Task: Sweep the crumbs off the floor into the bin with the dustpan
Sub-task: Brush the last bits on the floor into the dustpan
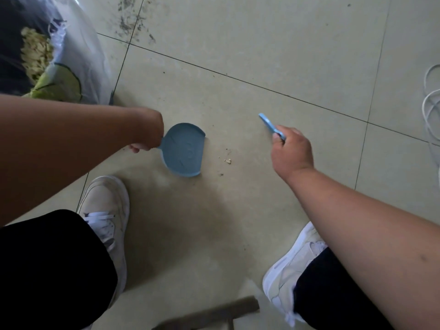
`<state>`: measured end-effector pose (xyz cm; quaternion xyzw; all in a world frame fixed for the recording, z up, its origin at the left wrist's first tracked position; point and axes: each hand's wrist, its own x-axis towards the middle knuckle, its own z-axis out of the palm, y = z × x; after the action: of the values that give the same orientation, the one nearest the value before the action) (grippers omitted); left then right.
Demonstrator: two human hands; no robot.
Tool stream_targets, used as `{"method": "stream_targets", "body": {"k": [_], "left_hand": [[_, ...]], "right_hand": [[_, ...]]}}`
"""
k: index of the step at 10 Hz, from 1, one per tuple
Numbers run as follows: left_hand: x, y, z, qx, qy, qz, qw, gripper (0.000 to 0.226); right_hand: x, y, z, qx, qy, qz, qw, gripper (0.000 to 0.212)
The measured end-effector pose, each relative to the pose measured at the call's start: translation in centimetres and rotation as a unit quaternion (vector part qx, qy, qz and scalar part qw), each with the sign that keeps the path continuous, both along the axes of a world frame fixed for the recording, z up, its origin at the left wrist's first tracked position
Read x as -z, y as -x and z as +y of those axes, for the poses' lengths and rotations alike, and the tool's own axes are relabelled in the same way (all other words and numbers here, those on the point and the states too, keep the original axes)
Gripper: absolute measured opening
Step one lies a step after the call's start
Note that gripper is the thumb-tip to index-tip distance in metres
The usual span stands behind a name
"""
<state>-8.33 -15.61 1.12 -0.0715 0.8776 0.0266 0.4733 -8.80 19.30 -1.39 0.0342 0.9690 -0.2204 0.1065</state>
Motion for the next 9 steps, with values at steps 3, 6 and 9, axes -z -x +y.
{"method": "stream_targets", "body": {"k": [3, 6, 9], "left_hand": [[0.8, -0.2, 1.1, 0.018, 0.004, 0.036, 0.999, 0.028], [1.6, -1.5, 1.5, -0.054, -0.027, 0.069, 0.996, 0.012], [3.1, -1.4, 2.1, -0.013, -0.024, -0.008, 1.000, 0.018]], "right_hand": [[1.3, -4.0, -2.5, -0.095, -0.131, -0.131, 0.978, 0.023], [0.9, -5.9, -8.5, -0.081, -0.056, -0.141, 0.985, 0.028], [0.0, -7.9, -14.6, -0.168, 0.018, -0.151, 0.974, 0.033]]}}
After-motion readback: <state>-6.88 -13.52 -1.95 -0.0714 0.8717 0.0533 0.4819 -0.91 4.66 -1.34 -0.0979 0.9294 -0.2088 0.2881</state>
